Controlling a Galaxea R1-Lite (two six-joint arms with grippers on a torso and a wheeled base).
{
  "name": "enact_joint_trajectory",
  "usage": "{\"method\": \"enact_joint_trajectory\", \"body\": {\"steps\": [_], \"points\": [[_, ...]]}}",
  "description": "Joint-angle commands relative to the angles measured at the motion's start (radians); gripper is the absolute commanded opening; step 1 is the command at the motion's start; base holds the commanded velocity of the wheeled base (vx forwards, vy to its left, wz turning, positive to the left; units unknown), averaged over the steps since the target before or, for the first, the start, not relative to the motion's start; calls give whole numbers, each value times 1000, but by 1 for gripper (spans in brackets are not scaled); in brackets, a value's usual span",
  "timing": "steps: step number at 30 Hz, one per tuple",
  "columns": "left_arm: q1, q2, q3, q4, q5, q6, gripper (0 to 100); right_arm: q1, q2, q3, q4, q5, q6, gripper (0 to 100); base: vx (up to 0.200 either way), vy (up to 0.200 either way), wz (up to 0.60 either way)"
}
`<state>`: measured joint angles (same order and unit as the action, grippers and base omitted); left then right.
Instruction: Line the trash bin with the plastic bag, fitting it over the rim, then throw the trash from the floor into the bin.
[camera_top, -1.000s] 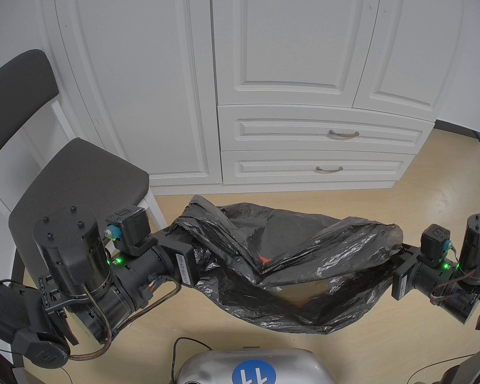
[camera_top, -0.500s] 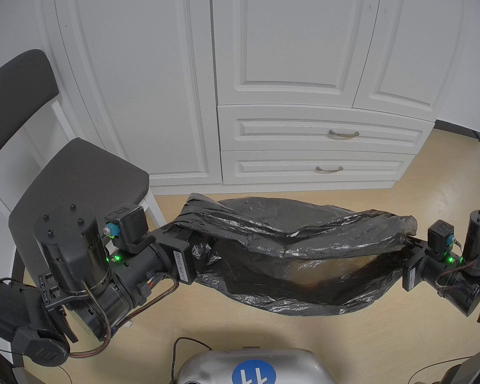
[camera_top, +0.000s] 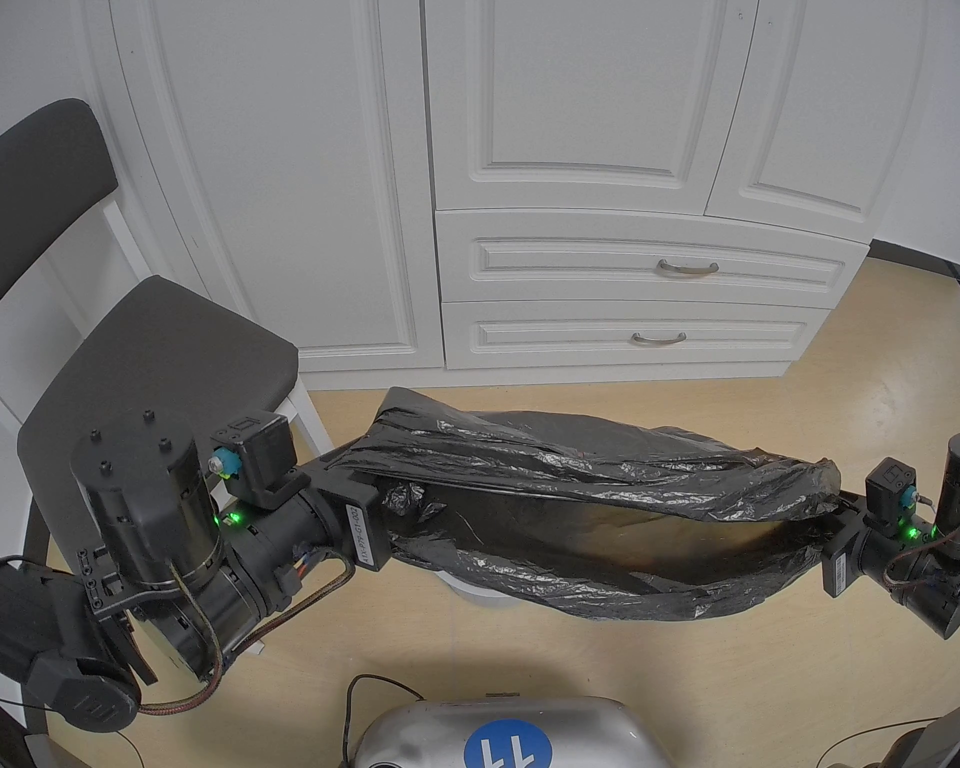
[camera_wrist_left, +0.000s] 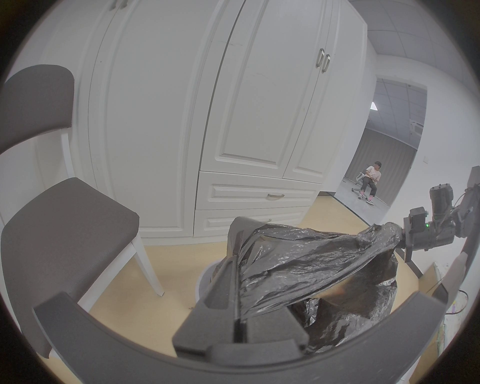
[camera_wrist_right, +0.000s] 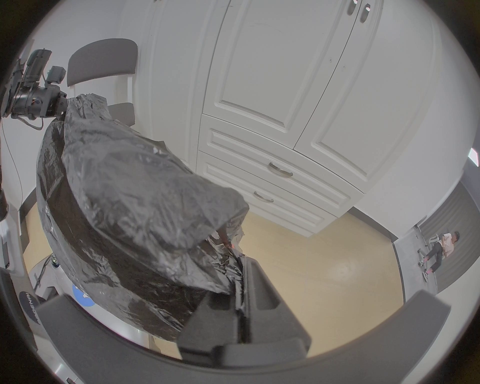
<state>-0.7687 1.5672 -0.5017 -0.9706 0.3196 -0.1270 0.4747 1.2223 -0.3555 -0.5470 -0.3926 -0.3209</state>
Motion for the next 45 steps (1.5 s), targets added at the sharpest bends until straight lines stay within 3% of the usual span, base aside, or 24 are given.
{"method": "enact_joint_trajectory", "body": {"steps": [1, 10, 24, 26, 38, 45], "points": [[0, 7, 3, 0, 1, 0, 0, -1, -21, 4, -1, 0, -6, 0, 0, 0, 0], [-3, 25, 26, -20, -8, 18, 0, 7, -44, 21, -8, 14, -37, 0, 0, 0, 0], [-38, 30, 31, -60, -8, 23, 0, 101, -99, 29, -13, 15, -41, 0, 0, 0, 0], [-70, 54, 49, -152, -8, 24, 0, 153, -101, 27, -16, 15, -32, 0, 0, 0, 0], [-153, 171, 86, -404, -10, 26, 0, 225, -61, 36, -62, 15, -18, 0, 0, 0, 0], [-224, 223, 106, -494, -10, 26, 0, 272, 77, 61, -261, 15, 20, 0, 0, 0, 0]]}}
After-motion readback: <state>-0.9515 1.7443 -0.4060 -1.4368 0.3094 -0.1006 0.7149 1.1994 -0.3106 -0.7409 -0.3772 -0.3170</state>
